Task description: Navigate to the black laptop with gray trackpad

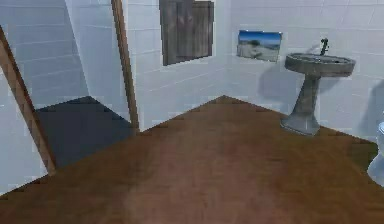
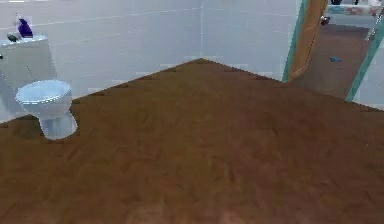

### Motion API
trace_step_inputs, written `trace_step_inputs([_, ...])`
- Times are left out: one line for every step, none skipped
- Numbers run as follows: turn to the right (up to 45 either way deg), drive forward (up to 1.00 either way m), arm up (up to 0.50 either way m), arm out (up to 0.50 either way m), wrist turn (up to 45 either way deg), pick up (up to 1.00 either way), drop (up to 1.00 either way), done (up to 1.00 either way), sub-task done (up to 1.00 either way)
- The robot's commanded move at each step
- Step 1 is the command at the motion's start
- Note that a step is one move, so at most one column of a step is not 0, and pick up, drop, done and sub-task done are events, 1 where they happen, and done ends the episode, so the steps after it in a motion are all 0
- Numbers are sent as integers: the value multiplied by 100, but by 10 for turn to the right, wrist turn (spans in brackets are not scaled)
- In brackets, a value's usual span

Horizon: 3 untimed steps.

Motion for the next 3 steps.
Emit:
trace_step_inputs([-270, 0, 0, 0, 0, 0, 0, 0, 0])
trace_step_inputs([0, 100, 0, 0, 0, 0, 0, 0, 0])
trace_step_inputs([-30, 0, 0, 0, 0, 0, 0, 0, 0])
